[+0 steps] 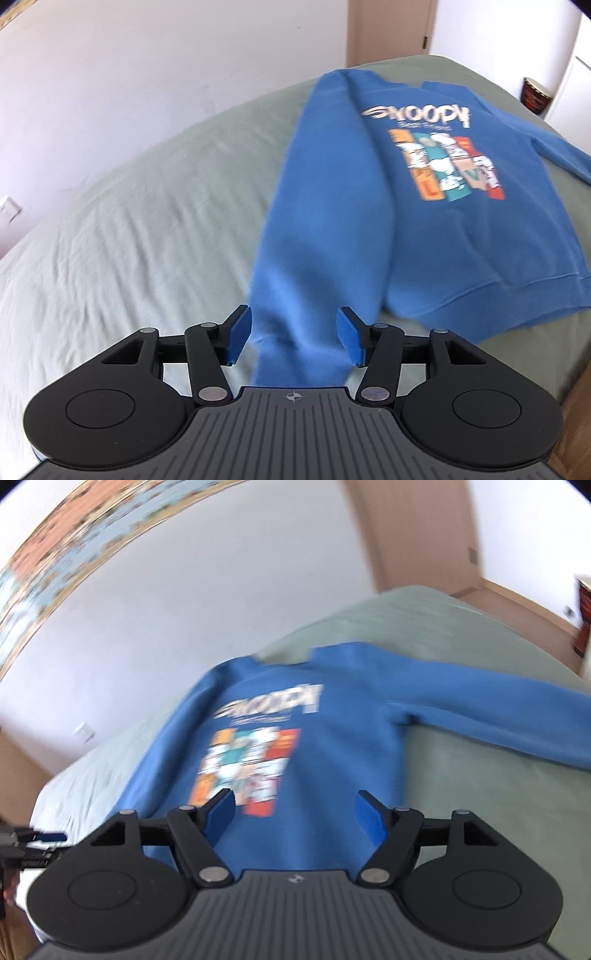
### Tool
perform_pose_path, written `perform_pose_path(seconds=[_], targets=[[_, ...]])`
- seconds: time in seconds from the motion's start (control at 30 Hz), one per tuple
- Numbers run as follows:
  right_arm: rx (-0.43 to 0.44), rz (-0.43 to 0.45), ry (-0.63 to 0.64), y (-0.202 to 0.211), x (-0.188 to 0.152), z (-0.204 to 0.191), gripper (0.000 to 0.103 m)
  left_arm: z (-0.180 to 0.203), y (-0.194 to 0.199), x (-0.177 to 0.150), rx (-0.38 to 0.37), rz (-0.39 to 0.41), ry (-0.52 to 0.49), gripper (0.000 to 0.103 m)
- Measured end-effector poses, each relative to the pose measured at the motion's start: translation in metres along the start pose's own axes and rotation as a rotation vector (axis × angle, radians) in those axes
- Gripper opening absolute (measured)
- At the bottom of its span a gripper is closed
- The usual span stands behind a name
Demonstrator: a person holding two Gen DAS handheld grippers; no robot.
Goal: Fold clothes
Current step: 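Move the left gripper to the other sleeve cuff and grasp it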
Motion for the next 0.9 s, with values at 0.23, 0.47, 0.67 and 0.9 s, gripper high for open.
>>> perform_pose_path(seconds=[0.23,0.47,0.67,0.9], targets=[[0.100,0.014,0.020,-0.014,-0.013,-0.094,0.075,-0.016,-0.004,-0.012,-0.046,-0.004,0.006,0.051],[0.034,0.041,0.153,-0.023,-0.021,-0.163,0.074,-0.018,-0.007,-0.016,-0.090,0.005,-0.018,0.051],[-0.024,0.004,0.234,-0.035,-0.022,-0.198,0.074,-0.029,-0.023,-0.012,-0.075,-0.014,-0.051,0.051],[-0.046,-0.019,0.283,-0.038,-0.018,-0.223,0.074,-0.039,-0.038,-0.013,-0.126,-0.054,-0.037,0.051]])
Point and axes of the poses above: each gripper's, at about its wrist camera, not at the fingertips, and y roughly against the way its jaws point, z to its right, x to its top, the point moved 10 cm from there along -y, roughly the way its jaws point, and after that the axes turned 5 degrees about y, right-handed, at the moved point
